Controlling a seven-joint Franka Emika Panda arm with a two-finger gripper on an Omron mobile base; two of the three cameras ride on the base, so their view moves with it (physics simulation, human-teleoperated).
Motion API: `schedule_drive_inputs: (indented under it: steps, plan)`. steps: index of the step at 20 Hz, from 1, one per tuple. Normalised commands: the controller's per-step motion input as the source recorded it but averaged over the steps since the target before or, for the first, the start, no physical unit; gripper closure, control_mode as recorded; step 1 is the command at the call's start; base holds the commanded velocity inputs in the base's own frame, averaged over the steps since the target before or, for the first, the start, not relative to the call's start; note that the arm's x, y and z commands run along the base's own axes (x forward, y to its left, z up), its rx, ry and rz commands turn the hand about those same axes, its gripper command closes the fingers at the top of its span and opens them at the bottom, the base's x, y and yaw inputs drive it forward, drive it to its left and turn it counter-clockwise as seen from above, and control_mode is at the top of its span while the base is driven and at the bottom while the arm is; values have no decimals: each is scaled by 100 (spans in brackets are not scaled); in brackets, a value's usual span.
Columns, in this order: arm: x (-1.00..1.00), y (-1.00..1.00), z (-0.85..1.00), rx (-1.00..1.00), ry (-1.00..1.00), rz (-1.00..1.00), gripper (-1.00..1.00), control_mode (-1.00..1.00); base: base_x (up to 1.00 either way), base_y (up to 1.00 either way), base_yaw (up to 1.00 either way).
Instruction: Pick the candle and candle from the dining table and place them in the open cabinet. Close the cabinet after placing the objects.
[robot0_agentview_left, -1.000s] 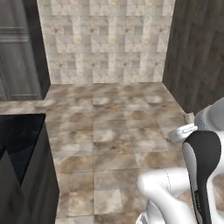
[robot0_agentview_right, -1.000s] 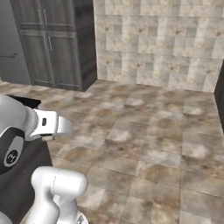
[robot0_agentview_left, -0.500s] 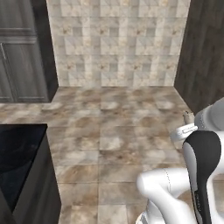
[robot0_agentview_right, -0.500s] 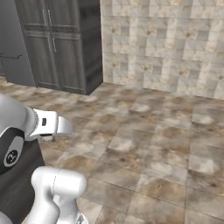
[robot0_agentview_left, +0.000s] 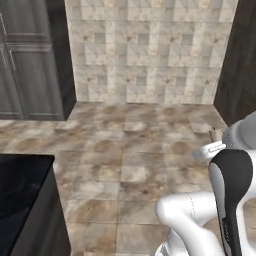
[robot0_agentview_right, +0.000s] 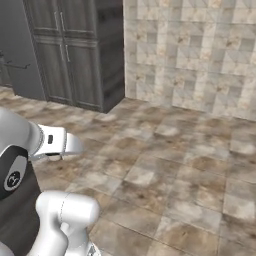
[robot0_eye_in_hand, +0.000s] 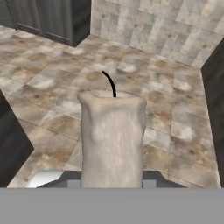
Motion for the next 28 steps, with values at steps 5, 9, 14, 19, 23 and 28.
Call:
schedule_drive_inputs:
  steps: [5,9,14,19,23,28]
  plan:
    - [0,0,0,0,0,0,100,100,57,-25,17]
    - [0,0,0,0,0,0,100,100,54,-21,19]
    - [0,0,0,0,0,0,100,100,51,-18,20]
    - [0,0,0,0,0,0,100,100,53,-15,21]
    - [0,0,0,0,0,0,100,100,49,-18,22]
    - [0,0,0,0,0,0,100,100,42,-20,22]
